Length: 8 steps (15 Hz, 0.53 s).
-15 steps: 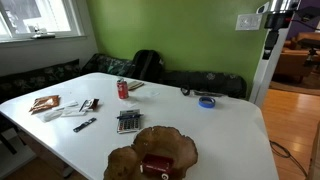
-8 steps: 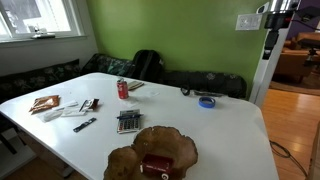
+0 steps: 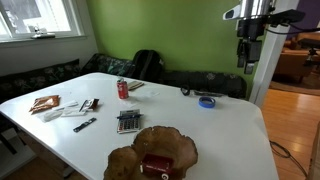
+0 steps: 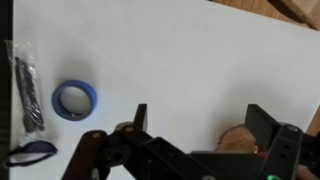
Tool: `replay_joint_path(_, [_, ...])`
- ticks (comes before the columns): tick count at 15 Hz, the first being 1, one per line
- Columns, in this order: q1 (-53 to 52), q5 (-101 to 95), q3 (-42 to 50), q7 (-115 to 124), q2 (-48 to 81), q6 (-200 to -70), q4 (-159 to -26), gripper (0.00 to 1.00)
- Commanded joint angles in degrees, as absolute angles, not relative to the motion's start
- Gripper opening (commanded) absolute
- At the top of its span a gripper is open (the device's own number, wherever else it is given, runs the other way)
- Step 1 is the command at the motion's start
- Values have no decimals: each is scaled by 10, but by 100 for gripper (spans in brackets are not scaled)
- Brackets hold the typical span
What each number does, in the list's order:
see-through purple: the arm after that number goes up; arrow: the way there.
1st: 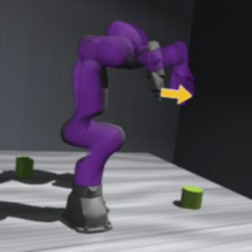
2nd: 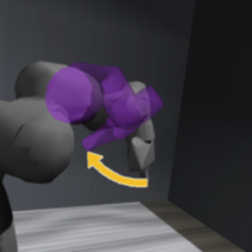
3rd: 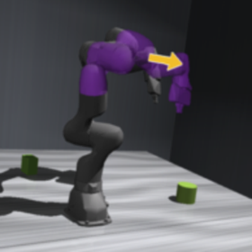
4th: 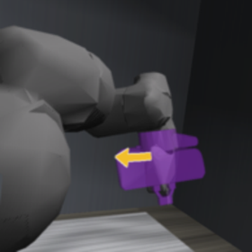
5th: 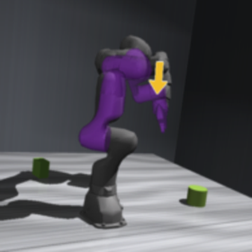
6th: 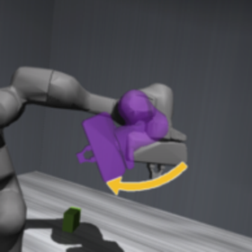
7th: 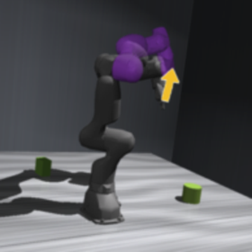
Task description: Place the toy cart next to the blue tape
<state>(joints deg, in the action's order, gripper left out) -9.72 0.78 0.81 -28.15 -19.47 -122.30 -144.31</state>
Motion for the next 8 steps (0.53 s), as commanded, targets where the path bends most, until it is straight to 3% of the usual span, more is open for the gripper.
replay_joint_path(1, [-152,1,-66,-273,-125,-1240,-1396,100])
replay_joint_path(3, [-174,-29,-116,-253,-83,-1265,-1364,100])
replay_joint_path(8, [-174,-39,-132,-259,-79,-1272,-1352,100])
